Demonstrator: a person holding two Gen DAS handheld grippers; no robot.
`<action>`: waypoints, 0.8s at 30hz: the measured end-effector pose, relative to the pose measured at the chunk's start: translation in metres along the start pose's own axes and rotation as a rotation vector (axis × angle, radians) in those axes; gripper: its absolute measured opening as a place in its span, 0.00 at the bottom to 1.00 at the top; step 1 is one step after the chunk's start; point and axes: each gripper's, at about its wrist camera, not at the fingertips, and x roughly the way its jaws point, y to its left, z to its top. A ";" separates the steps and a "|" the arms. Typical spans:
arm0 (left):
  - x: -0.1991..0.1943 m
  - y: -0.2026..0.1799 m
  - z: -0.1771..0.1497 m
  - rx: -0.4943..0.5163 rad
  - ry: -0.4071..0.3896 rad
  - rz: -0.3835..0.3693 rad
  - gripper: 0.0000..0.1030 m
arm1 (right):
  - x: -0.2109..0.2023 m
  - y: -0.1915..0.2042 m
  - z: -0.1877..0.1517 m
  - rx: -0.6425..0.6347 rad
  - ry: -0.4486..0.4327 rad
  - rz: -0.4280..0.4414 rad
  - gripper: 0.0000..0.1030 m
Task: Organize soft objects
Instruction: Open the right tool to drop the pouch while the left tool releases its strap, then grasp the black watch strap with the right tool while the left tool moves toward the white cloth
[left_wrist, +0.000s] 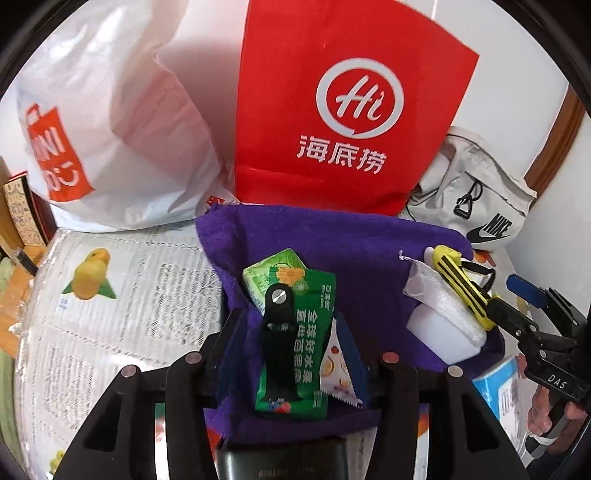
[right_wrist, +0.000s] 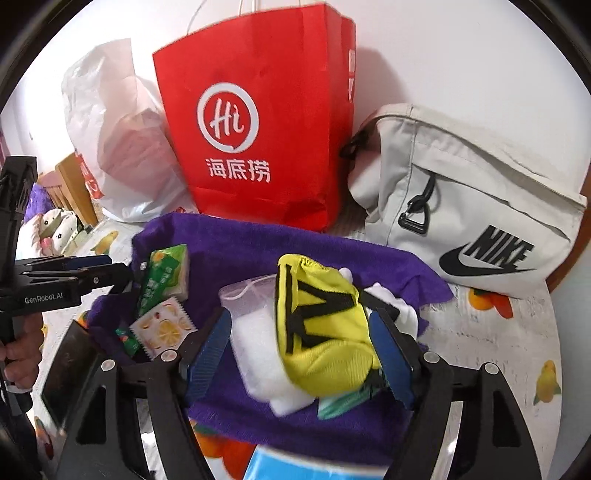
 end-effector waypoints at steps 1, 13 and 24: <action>-0.005 0.001 -0.001 -0.001 -0.007 0.002 0.47 | -0.007 0.002 -0.002 0.003 -0.009 0.000 0.74; -0.083 0.017 -0.052 -0.017 -0.063 0.003 0.49 | -0.084 0.041 -0.063 -0.015 -0.029 0.029 0.74; -0.115 0.020 -0.111 -0.053 -0.036 0.002 0.49 | -0.115 0.075 -0.150 -0.011 0.056 0.115 0.66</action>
